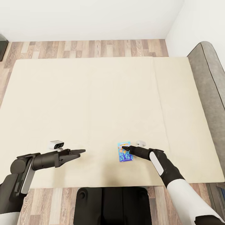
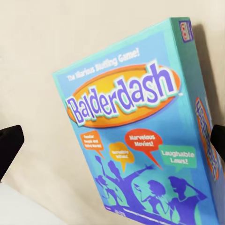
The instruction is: Put all the toys in the child's room - the three board games (two on the bed and one on the table), the two jigsaw puzzles on the table, and the tennis ball on the table - inside the toy box on the table in the child's room.
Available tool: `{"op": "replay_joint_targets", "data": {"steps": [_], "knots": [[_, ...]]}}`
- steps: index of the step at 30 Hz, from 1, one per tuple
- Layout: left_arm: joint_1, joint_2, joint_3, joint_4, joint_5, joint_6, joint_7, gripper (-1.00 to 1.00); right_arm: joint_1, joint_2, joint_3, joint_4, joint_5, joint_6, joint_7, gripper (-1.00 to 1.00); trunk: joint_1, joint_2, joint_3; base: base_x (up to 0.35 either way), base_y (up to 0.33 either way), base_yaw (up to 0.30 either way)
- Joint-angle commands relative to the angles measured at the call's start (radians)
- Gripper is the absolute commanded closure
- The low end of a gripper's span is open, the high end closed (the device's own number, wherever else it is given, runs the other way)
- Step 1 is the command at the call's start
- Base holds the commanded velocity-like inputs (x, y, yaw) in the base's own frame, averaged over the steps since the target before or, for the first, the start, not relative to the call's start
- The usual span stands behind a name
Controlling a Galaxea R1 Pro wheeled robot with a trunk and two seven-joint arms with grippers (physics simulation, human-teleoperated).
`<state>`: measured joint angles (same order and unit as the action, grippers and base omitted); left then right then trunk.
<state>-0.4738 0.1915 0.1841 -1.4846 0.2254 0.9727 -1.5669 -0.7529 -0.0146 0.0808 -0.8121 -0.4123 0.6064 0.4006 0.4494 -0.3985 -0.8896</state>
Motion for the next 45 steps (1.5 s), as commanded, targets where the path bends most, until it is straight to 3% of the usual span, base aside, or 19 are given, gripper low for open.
{"op": "replay_joint_targets", "data": {"steps": [1,40,45], "knots": [[0.000,0.000,0.000,0.000,-0.001,0.011,-0.004,-1.00,0.000,-0.001,0.002,-0.001,-0.003,0.004,0.000,-1.00,0.001,-0.001,-0.001,0.000,0.002,0.000],[0.000,0.000,-0.001,0.000,-0.001,0.011,-0.004,-1.00,0.001,-0.001,0.003,-0.001,-0.004,0.004,0.000,-1.00,0.001,-0.001,-0.001,0.000,0.029,0.000],[0.000,0.000,-0.001,0.000,-0.001,0.011,-0.004,-1.00,0.000,-0.001,0.020,-0.001,-0.003,0.004,0.000,-1.00,0.001,-0.001,-0.001,0.000,0.059,0.000]]}}
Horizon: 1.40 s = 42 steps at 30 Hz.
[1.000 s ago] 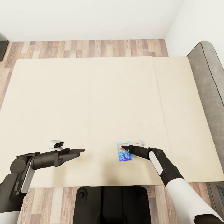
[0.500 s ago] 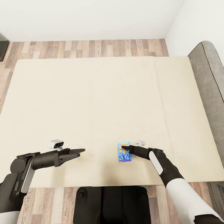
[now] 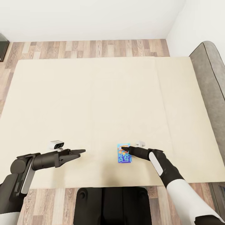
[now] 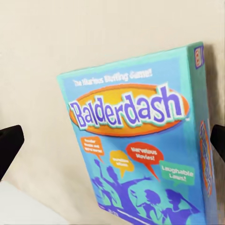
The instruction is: Put all the toys in the child's room - the three board games (two on the bed and one on the table), the two jigsaw puzzles on the table, and the tennis ball on the table - inside the toy box on the table in the child's room.
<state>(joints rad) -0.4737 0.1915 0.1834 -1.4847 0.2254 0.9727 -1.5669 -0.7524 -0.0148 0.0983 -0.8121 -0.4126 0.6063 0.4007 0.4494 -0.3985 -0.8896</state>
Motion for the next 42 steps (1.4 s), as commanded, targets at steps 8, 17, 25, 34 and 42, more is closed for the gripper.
{"op": "replay_joint_targets", "data": {"steps": [8,17,25,34,42], "knots": [[0.000,0.000,0.000,0.000,-0.001,0.011,-0.004,-1.00,-0.001,-0.001,0.050,-0.001,-0.002,0.003,-0.002,-1.00,0.001,-0.002,-0.001,0.000,0.033,0.000],[0.000,0.000,0.001,0.000,-0.001,0.011,-0.004,-1.00,-0.001,-0.001,0.052,-0.001,-0.002,0.003,-0.002,-1.00,0.001,-0.002,-0.001,0.000,0.026,0.000],[0.000,0.000,0.001,0.000,-0.001,0.011,-0.004,-1.00,-0.001,-0.002,0.052,-0.001,-0.002,0.003,-0.002,-1.00,0.001,-0.002,-0.001,0.000,0.061,0.000],[0.000,0.000,0.001,0.000,-0.001,0.011,-0.004,-1.00,-0.001,-0.001,0.052,-0.001,-0.002,0.003,-0.002,-1.00,0.001,-0.002,-0.001,0.000,0.038,0.000],[0.000,0.000,0.001,0.000,-0.001,0.011,-0.004,-1.00,-0.001,-0.002,0.053,-0.001,-0.002,0.004,-0.002,-1.00,0.001,-0.002,-0.001,0.000,0.022,0.000]]}}
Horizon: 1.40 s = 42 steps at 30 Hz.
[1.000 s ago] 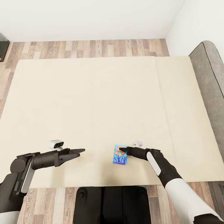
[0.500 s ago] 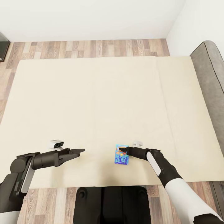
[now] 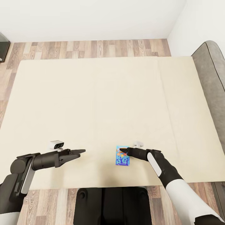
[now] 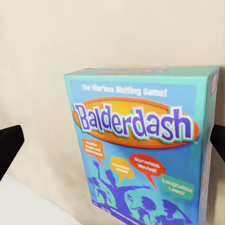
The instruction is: Put all the toys in the child's room - the three board games (two on the bed and one on the table), the two jigsaw puzzles on the table, and the tennis ball on the table - inside the toy box on the table in the child's room.
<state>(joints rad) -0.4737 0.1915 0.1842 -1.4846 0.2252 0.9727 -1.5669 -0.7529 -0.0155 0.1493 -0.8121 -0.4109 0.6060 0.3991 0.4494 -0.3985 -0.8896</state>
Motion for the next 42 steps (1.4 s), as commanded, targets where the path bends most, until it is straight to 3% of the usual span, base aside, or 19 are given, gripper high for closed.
{"op": "replay_joint_targets", "data": {"steps": [1,23,42], "knots": [[0.000,0.000,0.000,0.000,-0.001,0.011,-0.004,-1.00,0.000,-0.001,0.002,-0.001,-0.003,0.004,0.000,-1.00,0.001,-0.001,-0.001,0.000,0.005,0.000],[0.000,-0.002,-0.002,0.000,0.000,0.011,-0.004,-1.00,0.013,-0.018,-0.002,-0.008,-0.009,0.032,0.007,-1.00,0.001,-0.001,-0.001,0.000,0.000,0.000],[0.000,-0.001,-0.001,0.000,0.000,0.011,-0.004,-1.00,0.013,-0.017,0.000,-0.008,-0.012,0.052,0.010,-1.00,0.001,-0.001,-0.001,0.000,0.000,0.000]]}}
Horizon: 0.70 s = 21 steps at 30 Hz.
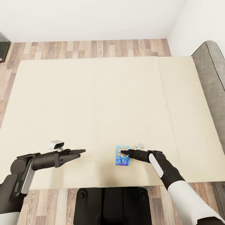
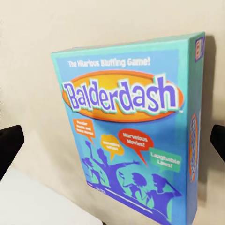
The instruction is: Put all the toys in the child's room - the three board games (two on the bed and one on the table), the two jigsaw puzzles on the table, and the tennis ball on the table - inside the toy box on the table in the child's room.
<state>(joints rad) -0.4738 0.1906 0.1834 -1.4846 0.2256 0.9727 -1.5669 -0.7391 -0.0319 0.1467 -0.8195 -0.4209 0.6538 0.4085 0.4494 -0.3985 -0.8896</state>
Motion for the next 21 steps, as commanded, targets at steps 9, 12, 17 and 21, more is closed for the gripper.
{"op": "replay_joint_targets", "data": {"steps": [9,12,17,21], "knots": [[0.000,0.001,0.001,0.000,-0.001,0.011,-0.004,-1.00,0.000,0.003,0.003,0.001,-0.006,0.004,0.001,-1.00,0.001,-0.002,-0.001,0.000,0.002,0.000],[0.000,0.001,0.001,0.000,-0.001,0.011,-0.004,-1.00,0.000,0.005,0.003,0.002,-0.007,0.004,0.001,-1.00,0.001,-0.002,-0.001,0.000,0.044,0.000],[0.000,0.001,0.001,0.000,-0.001,0.011,-0.004,-1.00,0.000,0.009,0.005,0.003,-0.004,0.004,0.001,-1.00,0.001,-0.002,-0.001,0.000,0.072,0.000],[0.000,0.001,0.001,0.000,-0.001,0.011,-0.004,-1.00,0.000,0.012,0.005,0.003,-0.002,0.004,0.001,-1.00,0.001,-0.002,-0.001,0.000,0.032,0.000]]}}
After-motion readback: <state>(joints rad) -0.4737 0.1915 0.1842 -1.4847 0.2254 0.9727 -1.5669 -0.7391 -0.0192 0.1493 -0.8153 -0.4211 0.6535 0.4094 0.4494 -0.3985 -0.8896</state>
